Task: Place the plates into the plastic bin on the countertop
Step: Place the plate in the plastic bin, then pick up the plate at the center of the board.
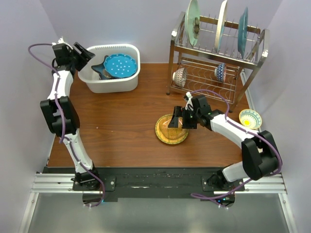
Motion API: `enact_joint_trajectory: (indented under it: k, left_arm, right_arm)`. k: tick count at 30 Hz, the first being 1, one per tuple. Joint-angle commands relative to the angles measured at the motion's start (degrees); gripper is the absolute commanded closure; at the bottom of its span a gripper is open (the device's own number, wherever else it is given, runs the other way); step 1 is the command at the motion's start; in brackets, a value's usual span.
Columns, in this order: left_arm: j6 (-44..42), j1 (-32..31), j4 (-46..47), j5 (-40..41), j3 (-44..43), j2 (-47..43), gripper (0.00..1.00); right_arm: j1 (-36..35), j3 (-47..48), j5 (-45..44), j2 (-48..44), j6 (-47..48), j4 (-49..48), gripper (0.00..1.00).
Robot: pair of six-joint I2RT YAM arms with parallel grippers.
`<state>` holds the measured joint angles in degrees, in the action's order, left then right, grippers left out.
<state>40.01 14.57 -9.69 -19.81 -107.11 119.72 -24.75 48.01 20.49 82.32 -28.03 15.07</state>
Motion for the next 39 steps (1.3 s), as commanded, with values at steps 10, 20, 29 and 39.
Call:
enact_joint_trajectory:
  k: [10,20,29,39]
  left_arm:
    - [3.4,-0.3,14.5,-9.5,14.4,-19.3,0.23]
    - [-0.6,-5.4,12.7,-10.3,23.1,-27.2,0.22]
    - [-2.9,-10.7,12.9,-9.9,33.9,-31.8,0.21]
    - [-0.6,-13.4,17.2,-9.9,47.2,-36.6,0.22]
  right_arm:
    - [-0.3,2.6,-2.1,-2.5,2.0,2.6,0.03]
    - [-0.2,3.2,-6.1,-4.8,3.2,5.2,0.03]
    - [-0.2,3.5,-12.6,-7.2,3.4,8.2,0.05]
    - [-0.2,2.4,-15.8,-4.5,2.9,7.4,0.33]
